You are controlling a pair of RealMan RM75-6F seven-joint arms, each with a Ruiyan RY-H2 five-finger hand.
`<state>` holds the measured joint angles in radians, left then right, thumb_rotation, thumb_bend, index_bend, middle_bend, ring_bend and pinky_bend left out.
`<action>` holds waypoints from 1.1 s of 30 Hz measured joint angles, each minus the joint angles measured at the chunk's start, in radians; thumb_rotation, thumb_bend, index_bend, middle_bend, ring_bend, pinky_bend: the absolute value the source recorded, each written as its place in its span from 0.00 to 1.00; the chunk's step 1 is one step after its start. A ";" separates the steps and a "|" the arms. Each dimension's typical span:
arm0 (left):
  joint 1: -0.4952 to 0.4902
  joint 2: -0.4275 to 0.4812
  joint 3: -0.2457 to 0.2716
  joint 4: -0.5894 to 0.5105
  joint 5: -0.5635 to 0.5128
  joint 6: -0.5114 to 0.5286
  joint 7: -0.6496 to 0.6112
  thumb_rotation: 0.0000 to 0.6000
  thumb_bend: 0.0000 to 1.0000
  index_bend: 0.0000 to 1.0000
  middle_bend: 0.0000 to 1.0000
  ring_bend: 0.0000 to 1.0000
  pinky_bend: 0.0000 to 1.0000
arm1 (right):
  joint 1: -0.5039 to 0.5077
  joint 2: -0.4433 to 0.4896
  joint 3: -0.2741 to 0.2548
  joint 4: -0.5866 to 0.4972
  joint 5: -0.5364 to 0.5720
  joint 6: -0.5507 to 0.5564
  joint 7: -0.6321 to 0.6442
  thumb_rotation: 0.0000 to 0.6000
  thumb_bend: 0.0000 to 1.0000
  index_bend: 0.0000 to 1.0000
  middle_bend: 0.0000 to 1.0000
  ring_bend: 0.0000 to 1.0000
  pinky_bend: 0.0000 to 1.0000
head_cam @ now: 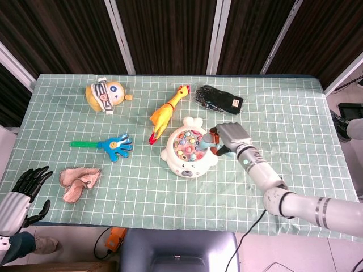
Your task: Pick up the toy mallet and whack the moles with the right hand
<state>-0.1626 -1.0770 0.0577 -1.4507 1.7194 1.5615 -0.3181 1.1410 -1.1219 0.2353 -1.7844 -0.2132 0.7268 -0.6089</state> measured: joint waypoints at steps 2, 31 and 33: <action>0.000 0.002 0.000 0.003 0.002 0.003 -0.009 1.00 0.50 0.00 0.00 0.00 0.00 | 0.070 -0.023 -0.038 -0.004 0.059 0.022 -0.060 1.00 0.55 0.87 0.68 0.78 0.70; 0.004 0.005 -0.001 0.011 0.004 0.011 -0.029 1.00 0.50 0.00 0.00 0.00 0.00 | 0.203 -0.351 -0.149 0.192 0.098 0.284 -0.313 1.00 0.56 0.87 0.68 0.78 0.69; 0.003 0.006 -0.001 0.012 0.005 0.011 -0.030 1.00 0.50 0.00 0.00 0.00 0.00 | 0.205 -0.364 -0.148 0.205 0.102 0.283 -0.328 1.00 0.56 0.87 0.68 0.78 0.69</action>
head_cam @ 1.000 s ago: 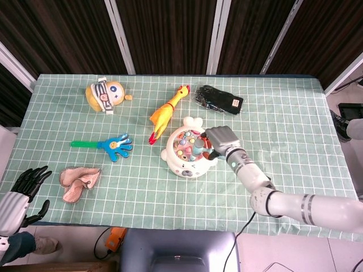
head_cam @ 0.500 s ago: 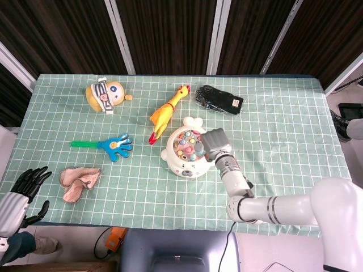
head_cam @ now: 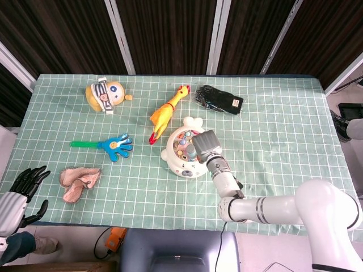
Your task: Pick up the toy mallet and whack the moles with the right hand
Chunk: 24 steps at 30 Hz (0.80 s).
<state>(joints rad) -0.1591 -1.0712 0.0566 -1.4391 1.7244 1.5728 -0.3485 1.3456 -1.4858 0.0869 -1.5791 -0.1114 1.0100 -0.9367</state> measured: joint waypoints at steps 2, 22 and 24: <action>0.001 0.000 0.000 0.000 0.000 0.002 -0.002 1.00 0.50 0.00 0.00 0.00 0.00 | 0.001 -0.014 0.001 0.011 0.001 0.003 -0.014 1.00 0.56 0.87 0.68 0.78 0.69; 0.007 0.004 -0.002 0.010 0.002 0.019 -0.026 1.00 0.50 0.00 0.00 0.00 0.00 | -0.018 -0.027 0.055 0.027 0.025 0.029 -0.058 1.00 0.56 0.87 0.68 0.78 0.69; 0.007 0.004 -0.002 0.010 0.001 0.017 -0.027 1.00 0.50 0.00 0.00 0.00 0.00 | -0.024 -0.020 0.069 0.029 0.023 0.027 -0.046 1.00 0.56 0.87 0.68 0.78 0.69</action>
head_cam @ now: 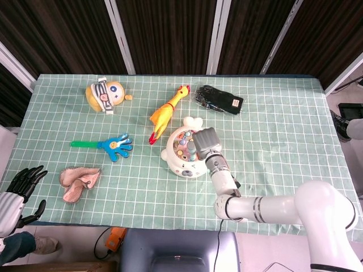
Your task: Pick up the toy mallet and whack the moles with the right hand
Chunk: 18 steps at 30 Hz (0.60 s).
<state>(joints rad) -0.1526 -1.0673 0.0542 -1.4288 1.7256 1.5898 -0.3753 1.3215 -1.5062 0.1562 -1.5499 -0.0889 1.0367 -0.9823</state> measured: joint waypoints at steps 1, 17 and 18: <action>0.000 0.000 0.000 0.000 0.000 -0.001 0.000 1.00 0.50 0.00 0.00 0.00 0.00 | -0.002 0.001 0.005 0.003 0.000 -0.002 0.003 1.00 0.56 0.87 0.68 0.78 0.69; 0.001 0.005 -0.004 0.007 -0.009 0.001 -0.024 1.00 0.50 0.00 0.00 0.00 0.00 | 0.024 -0.089 0.026 0.139 0.055 -0.047 -0.065 1.00 0.56 0.87 0.68 0.78 0.69; 0.001 0.005 -0.004 0.007 -0.008 0.002 -0.025 1.00 0.50 0.00 0.00 0.00 0.00 | 0.025 -0.093 0.027 0.143 0.062 -0.048 -0.072 1.00 0.56 0.87 0.68 0.78 0.69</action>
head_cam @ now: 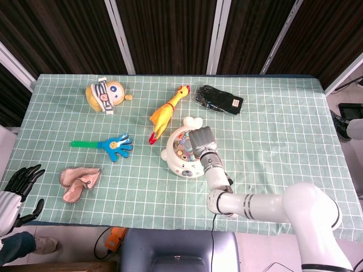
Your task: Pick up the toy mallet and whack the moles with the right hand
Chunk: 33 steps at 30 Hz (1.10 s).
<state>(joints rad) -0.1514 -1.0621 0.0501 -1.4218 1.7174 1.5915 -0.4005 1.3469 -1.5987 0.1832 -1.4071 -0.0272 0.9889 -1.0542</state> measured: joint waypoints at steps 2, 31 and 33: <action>0.001 0.000 0.000 0.001 0.001 0.002 -0.002 1.00 0.50 0.00 0.00 0.00 0.00 | 0.003 -0.005 0.004 0.006 0.012 0.001 -0.013 1.00 0.56 0.87 0.68 0.78 0.69; 0.002 0.008 -0.008 0.016 -0.022 -0.005 -0.046 1.00 0.50 0.00 0.00 0.00 0.00 | 0.046 -0.071 0.092 0.137 0.087 -0.007 -0.094 1.00 0.56 0.87 0.68 0.78 0.69; 0.002 0.009 -0.008 0.017 -0.022 -0.006 -0.047 1.00 0.50 0.00 0.00 0.00 0.00 | 0.053 -0.088 0.094 0.163 0.103 -0.010 -0.114 1.00 0.56 0.87 0.68 0.78 0.69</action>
<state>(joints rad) -0.1494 -1.0534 0.0419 -1.4047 1.6959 1.5860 -0.4477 1.4000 -1.6863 0.2774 -1.2444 0.0754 0.9792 -1.1677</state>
